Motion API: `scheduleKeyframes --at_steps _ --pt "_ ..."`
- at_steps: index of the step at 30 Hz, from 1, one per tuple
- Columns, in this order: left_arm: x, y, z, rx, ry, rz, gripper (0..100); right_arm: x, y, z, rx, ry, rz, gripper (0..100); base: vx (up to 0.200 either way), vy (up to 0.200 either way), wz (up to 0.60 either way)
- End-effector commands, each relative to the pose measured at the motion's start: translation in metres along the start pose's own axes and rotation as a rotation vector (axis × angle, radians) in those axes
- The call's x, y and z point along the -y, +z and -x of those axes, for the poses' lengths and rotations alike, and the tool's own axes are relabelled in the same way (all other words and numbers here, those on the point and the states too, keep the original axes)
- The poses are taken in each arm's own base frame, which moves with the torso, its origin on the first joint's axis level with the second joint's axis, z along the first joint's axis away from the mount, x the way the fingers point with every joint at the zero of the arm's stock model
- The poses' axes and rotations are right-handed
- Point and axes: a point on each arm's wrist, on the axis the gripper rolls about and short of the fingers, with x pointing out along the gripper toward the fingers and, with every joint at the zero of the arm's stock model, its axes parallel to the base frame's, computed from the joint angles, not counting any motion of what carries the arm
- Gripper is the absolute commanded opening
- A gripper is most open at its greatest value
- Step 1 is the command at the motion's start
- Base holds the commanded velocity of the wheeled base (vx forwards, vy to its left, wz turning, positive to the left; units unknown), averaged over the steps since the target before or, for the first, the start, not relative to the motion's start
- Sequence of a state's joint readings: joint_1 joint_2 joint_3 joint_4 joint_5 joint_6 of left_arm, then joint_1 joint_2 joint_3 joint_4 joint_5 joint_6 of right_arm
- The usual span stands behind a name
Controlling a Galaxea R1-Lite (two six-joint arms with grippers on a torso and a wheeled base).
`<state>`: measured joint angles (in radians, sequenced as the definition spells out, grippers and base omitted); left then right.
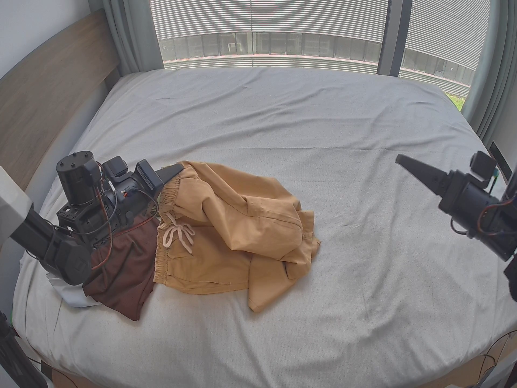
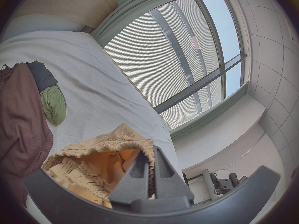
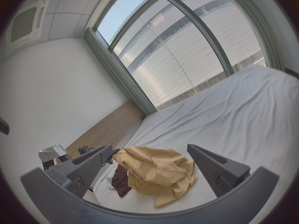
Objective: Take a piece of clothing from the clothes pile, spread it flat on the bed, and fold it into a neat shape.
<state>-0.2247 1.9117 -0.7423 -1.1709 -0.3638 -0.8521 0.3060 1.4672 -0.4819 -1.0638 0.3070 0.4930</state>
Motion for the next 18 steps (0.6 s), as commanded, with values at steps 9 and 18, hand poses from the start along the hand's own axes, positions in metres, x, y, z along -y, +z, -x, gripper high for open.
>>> scheduleKeyframes --at_steps 9,18 --pt "-0.015 -0.007 -0.007 -0.016 0.026 -0.012 0 0.058 -0.095 -0.06 -0.241 -0.072 -0.183 100 0.0 0.0 0.0" --pt "-0.014 -0.007 -0.007 -0.015 0.021 -0.014 0 0.072 -0.13 -0.075 -0.262 -0.058 -0.284 100 0.0 0.0 0.0"
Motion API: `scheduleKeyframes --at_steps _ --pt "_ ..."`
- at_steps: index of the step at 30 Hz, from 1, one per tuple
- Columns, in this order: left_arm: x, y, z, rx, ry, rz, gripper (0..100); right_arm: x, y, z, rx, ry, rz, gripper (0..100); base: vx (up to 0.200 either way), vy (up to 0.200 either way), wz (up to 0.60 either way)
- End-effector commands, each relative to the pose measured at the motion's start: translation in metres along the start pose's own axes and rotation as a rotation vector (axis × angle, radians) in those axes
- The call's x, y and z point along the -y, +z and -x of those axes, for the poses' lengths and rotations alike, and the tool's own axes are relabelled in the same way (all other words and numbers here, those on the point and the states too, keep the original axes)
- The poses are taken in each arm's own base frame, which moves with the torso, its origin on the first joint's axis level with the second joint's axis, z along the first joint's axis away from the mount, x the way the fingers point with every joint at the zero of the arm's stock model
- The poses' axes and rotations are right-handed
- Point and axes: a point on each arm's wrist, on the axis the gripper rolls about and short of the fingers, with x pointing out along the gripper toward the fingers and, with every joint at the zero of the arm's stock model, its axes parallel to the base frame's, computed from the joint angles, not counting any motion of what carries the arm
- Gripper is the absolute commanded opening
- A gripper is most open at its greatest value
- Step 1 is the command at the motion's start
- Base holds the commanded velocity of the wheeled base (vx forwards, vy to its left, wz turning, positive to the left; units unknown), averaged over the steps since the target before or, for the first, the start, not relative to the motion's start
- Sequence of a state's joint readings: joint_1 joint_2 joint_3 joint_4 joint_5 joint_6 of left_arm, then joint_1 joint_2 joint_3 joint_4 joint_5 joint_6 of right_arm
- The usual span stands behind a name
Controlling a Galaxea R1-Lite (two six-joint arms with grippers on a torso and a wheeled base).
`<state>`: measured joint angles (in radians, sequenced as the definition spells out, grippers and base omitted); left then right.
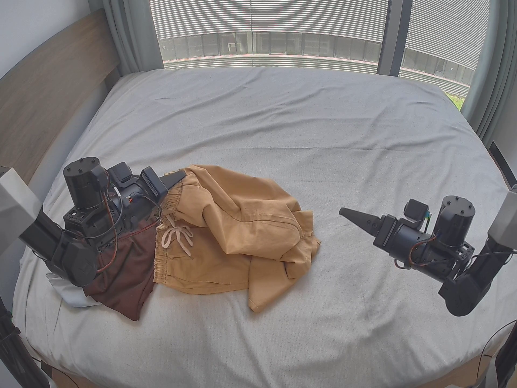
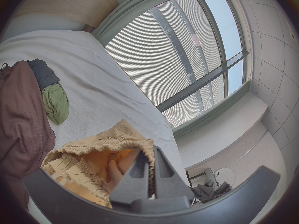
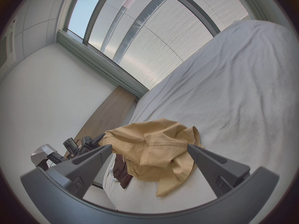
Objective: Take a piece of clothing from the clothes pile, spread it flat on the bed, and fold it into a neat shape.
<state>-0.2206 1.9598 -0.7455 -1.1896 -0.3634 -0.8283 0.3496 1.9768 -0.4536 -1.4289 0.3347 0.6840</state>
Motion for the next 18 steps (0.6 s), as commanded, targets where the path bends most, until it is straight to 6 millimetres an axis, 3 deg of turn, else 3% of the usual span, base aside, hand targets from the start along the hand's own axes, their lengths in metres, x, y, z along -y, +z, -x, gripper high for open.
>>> scheduleKeyframes --at_steps 1,6,18 --pt "0.0 0.0 -0.001 -0.001 -0.001 0.0 0 0.023 -0.031 -0.017 -0.09 -0.037 -0.045 100 0.0 0.0 0.0" --pt "0.0 0.0 0.0 0.0 -0.002 -0.001 0 0.031 -0.047 -0.029 -0.116 -0.032 -0.091 100 0.0 0.0 0.0" --pt "-0.002 -0.002 -0.001 -0.005 0.003 0.004 0 0.053 -0.065 -0.056 -0.129 -0.046 -0.201 100 0.0 0.0 0.0"
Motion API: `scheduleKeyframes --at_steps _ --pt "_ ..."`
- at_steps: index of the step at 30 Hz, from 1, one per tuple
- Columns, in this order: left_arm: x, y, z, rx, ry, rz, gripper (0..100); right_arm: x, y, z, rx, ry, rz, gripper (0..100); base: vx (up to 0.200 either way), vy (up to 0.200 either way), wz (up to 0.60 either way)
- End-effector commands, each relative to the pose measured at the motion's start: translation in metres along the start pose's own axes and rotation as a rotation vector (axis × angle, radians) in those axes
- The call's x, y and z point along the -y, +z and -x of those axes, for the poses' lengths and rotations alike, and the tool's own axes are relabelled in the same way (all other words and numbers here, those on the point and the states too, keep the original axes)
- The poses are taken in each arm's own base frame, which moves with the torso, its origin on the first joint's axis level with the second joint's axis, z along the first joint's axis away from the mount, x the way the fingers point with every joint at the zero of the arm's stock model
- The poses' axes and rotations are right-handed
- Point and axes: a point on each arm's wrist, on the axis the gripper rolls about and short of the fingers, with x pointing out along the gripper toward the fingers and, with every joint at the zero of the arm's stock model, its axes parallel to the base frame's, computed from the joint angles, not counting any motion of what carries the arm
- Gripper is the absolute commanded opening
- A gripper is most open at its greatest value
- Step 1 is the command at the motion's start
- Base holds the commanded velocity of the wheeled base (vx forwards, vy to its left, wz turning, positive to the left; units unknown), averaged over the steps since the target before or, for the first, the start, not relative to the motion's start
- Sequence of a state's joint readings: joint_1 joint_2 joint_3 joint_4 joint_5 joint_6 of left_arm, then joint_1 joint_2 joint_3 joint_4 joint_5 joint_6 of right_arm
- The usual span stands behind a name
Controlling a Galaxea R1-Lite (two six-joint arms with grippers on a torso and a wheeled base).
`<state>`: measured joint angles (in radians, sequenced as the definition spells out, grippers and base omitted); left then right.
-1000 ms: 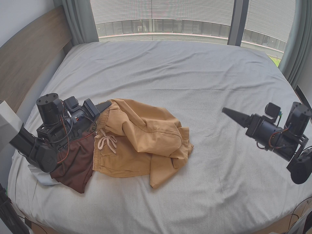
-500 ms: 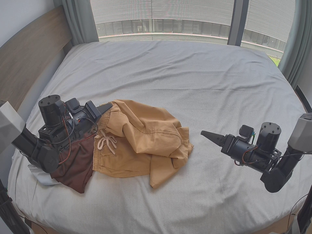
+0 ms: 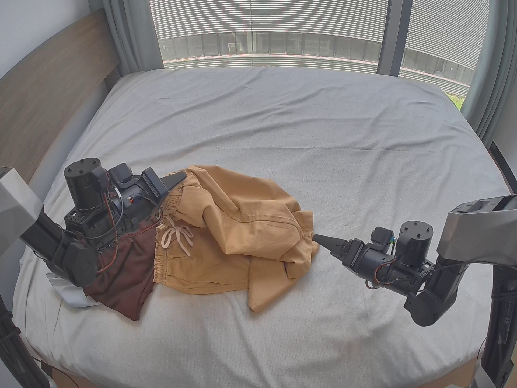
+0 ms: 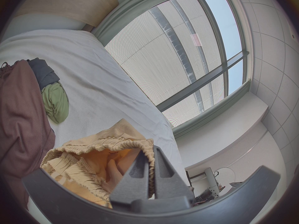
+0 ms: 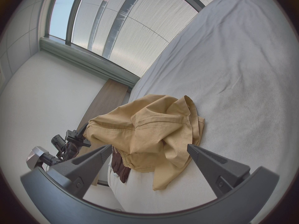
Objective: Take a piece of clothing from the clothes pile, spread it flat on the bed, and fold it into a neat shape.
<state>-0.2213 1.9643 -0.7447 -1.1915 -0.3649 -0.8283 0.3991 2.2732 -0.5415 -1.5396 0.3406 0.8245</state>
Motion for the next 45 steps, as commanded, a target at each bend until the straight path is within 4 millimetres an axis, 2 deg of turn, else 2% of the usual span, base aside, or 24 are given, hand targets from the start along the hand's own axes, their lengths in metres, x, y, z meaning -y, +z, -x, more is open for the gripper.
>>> scheduleKeyframes --at_steps 1,10,17,43,44,45 --pt "-0.001 0.0 0.0 -0.001 0.002 0.003 0 0.015 -0.009 -0.012 -0.022 -0.023 -0.038 100 0.0 0.0 0.0" --pt "0.0 0.0 0.0 -0.001 -0.001 0.001 0 0.031 -0.018 -0.025 -0.038 -0.042 -0.08 100 0.0 0.0 0.0" --pt "0.0 -0.001 0.001 -0.003 0.001 0.001 0 0.033 -0.032 -0.038 -0.07 -0.03 -0.095 100 0.0 0.0 0.0" --pt "0.003 -0.001 0.001 -0.007 -0.008 0.001 0 0.043 -0.036 -0.061 -0.051 -0.003 -0.123 100 0.0 0.0 0.0" --pt "0.003 -0.001 0.001 -0.006 -0.01 0.0 0 0.043 -0.036 -0.061 -0.051 -0.003 -0.127 0 0.0 0.0 0.0" --pt "0.003 -0.001 0.001 -0.006 -0.01 0.0 0 0.043 -0.036 -0.061 -0.051 -0.003 -0.127 0 0.0 0.0 0.0"
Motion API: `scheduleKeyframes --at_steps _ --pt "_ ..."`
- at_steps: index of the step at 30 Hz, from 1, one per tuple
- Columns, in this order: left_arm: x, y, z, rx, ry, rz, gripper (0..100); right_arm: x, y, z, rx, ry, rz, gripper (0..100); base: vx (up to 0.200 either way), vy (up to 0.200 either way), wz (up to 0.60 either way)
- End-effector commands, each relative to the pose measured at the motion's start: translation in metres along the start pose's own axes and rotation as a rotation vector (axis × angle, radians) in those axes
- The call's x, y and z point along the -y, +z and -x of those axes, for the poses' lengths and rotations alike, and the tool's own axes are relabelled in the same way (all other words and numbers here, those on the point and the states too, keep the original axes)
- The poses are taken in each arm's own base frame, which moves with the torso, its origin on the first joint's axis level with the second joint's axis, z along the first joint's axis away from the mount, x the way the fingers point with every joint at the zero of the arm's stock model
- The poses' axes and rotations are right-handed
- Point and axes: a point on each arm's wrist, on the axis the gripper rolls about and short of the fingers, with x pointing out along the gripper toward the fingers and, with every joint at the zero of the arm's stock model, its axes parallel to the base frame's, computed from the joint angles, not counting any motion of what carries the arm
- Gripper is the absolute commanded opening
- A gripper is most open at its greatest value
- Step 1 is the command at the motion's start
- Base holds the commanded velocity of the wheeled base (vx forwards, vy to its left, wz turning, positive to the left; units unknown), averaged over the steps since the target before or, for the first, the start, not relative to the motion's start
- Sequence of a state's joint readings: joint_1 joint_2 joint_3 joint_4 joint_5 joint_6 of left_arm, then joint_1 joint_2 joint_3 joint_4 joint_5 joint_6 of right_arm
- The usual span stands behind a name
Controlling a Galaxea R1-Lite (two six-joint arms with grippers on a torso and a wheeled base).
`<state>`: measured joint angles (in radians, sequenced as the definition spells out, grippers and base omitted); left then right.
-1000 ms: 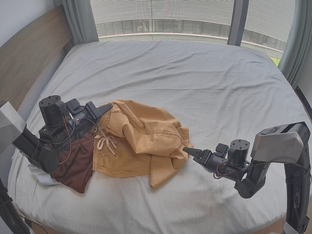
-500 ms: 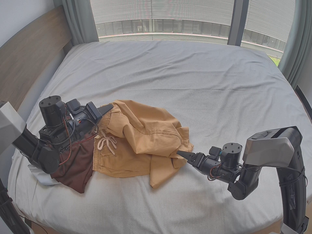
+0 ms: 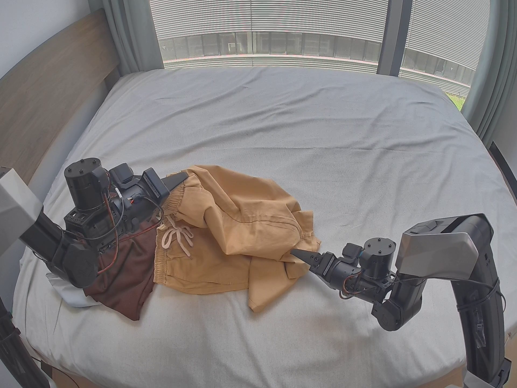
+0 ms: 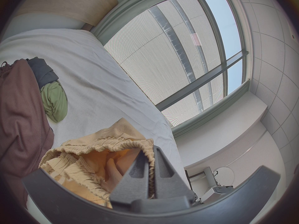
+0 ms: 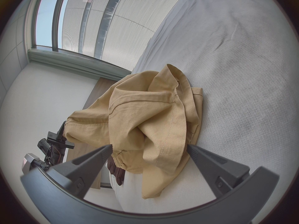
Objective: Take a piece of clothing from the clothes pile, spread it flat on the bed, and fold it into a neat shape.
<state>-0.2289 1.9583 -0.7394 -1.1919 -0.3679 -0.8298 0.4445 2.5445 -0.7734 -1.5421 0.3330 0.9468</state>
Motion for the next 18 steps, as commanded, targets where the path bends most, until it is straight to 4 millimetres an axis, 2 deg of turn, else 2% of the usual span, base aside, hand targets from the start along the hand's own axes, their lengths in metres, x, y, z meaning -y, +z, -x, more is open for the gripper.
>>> scheduleKeyframes --at_steps 1,12,13,18 --pt "0.0 0.0 0.0 0.001 -0.001 0.0 0 0.002 0.0 -0.001 0.001 0.0 -0.006 0 0.0 0.0 0.0" --pt "-0.001 0.0 0.0 -0.001 -0.001 0.006 0 0.001 0.008 0.0 0.043 -0.007 -0.005 0 0.0 0.0 0.0" --pt "-0.002 -0.001 0.0 -0.004 0.005 0.01 0 -0.01 0.023 0.008 0.089 0.008 0.006 0 0.0 0.0 0.0" --pt "-0.004 -0.003 0.0 -0.014 0.013 0.015 0 -0.037 0.059 0.041 0.157 0.056 0.03 0 0.0 0.0 0.0"
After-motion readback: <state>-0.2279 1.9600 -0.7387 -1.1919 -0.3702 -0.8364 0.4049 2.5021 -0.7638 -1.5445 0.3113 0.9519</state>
